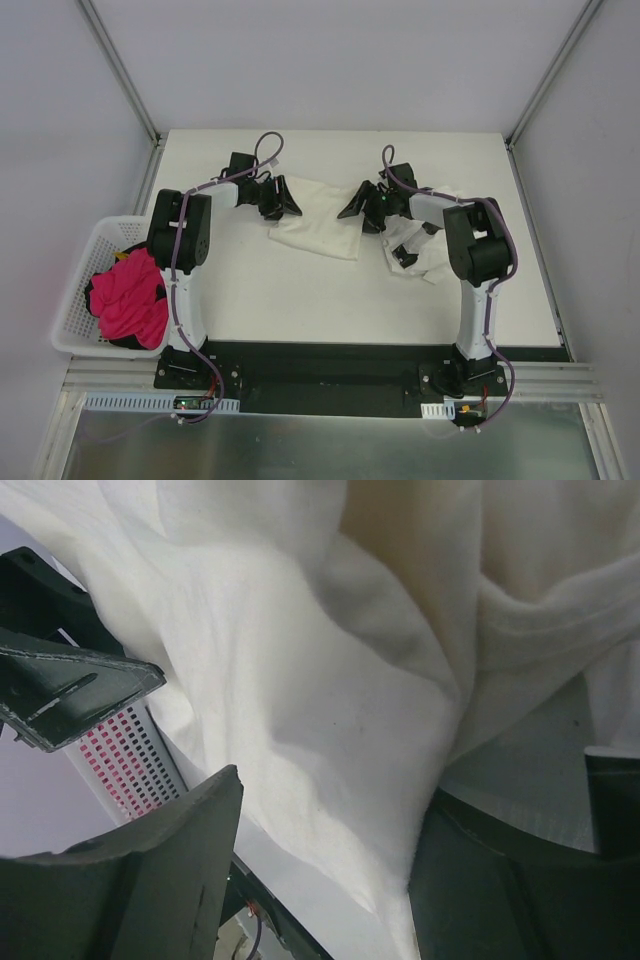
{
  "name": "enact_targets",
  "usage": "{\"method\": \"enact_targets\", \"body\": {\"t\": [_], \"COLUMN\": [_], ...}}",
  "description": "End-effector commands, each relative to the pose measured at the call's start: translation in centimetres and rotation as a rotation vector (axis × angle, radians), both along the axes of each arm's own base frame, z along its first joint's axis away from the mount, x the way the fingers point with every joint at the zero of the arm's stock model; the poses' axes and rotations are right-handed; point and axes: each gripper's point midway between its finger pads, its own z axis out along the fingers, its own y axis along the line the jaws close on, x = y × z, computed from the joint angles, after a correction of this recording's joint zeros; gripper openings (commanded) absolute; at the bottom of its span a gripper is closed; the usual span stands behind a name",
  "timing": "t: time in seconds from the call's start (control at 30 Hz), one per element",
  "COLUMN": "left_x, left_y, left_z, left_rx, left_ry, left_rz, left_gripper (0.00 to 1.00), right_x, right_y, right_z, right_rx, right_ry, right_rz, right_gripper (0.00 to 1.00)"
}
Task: Fold and stack the t-shirts
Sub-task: Smooth out wrinkles on the folded tshirt
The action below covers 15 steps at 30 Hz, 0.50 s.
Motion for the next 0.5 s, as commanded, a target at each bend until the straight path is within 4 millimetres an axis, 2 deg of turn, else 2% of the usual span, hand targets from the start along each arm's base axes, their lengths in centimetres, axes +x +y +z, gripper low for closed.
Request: {"method": "enact_targets", "body": {"t": [0.0,0.07,0.17,0.2,0.3,0.4,0.43,0.47], "left_x": [-1.04,-1.17,-1.17,-1.21,-1.24,-1.27,-1.19,-1.04], "left_y": [-0.84,-0.99,-0.99,-0.99,-1.16,-1.21,-1.27,-1.4], "left_z": [-1.61,-1.67,-1.57,-1.61,-1.52,-1.51,-1.35,-1.14], "left_rx": [-0.014,-0.017,-0.018,-0.017,-0.02,-0.025,-0.03,-0.04], "left_ry": [0.05,0.054,0.051,0.052,0.05,0.05,0.045,0.036], "left_rz": [-0.018,-0.022,-0.022,-0.022,-0.027,-0.028,-0.028,-0.03], "left_gripper": [0.48,0.48,0.48,0.48,0.48,0.46,0.44,0.37], "right_x": [-0.23,-0.31,-0.28,-0.34,-0.24,-0.28,-0.27,-0.21], "right_y": [-0.31,-0.33,-0.37,-0.37,-0.42,-0.39,-0.38,-0.4], "right_z": [-2.44,-2.59,-2.66,-2.69,-2.85,-2.9,-2.83,-2.85], "right_rx": [-0.059,-0.06,-0.057,-0.056,-0.056,-0.057,-0.056,-0.059], "right_ry": [0.03,0.033,0.03,0.033,0.036,0.034,0.034,0.031], "right_rz": [-0.009,-0.009,-0.011,-0.011,-0.017,-0.015,-0.016,-0.017], "right_gripper": [0.62,0.57,0.38,0.27,0.1,0.04,0.02,0.01]}}
